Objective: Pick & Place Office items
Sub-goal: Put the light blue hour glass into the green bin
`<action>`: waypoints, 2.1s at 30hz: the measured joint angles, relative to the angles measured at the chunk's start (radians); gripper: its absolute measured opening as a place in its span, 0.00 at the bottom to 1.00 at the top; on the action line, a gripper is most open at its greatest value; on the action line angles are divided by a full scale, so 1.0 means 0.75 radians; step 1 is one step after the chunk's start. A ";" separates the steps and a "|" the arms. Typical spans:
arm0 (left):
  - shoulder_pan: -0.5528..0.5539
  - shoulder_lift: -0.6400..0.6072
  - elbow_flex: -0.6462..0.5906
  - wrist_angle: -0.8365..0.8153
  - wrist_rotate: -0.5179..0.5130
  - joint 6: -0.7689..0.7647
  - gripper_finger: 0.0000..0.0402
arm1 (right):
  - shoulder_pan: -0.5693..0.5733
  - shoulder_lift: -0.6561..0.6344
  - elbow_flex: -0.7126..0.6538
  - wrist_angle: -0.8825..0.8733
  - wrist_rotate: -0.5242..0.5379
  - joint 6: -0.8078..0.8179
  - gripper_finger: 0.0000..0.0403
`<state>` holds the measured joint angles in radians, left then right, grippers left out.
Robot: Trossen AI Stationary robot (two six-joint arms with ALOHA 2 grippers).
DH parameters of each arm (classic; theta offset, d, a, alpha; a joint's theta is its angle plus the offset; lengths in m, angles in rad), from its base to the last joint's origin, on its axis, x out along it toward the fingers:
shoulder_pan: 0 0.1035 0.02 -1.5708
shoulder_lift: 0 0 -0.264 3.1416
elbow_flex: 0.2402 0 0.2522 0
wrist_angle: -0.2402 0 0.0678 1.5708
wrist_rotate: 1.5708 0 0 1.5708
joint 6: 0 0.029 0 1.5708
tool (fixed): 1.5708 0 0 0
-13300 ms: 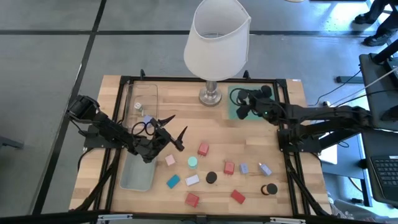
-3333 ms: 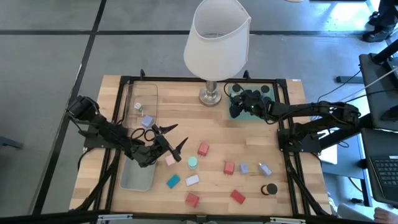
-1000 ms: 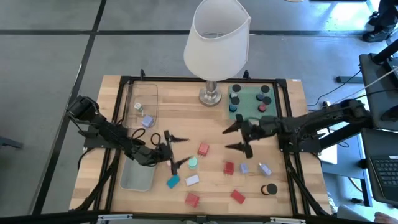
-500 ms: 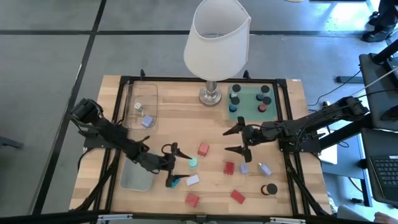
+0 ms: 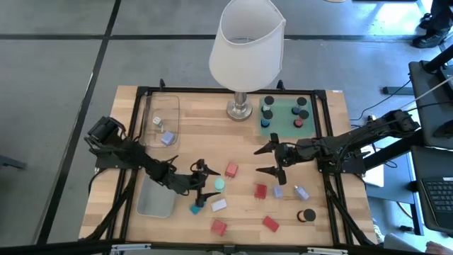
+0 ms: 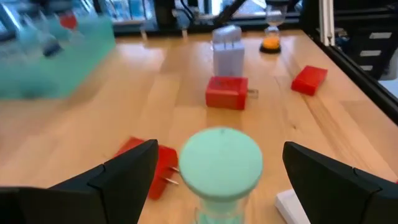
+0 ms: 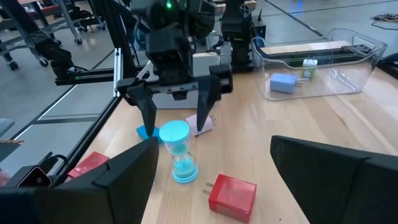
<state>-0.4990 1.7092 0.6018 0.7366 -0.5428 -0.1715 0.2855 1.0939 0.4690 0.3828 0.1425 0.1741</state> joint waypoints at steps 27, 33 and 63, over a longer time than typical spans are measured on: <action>0.085 0.024 0.058 -0.011 0.167 -0.062 0.49 | 0.000 0.000 0.000 -0.034 0.000 0.000 0.78; 0.080 0.024 0.190 -0.011 0.227 0.114 0.49 | 0.000 0.001 0.000 -0.037 0.000 0.000 0.78; 0.701 0.371 0.603 -0.223 0.205 -0.107 0.49 | -0.001 0.001 0.000 -0.090 0.070 -0.008 0.78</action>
<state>0.0264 1.9873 1.0538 0.5690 -0.3889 -0.2520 0.2852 1.0946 0.4690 0.3150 0.1947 0.1684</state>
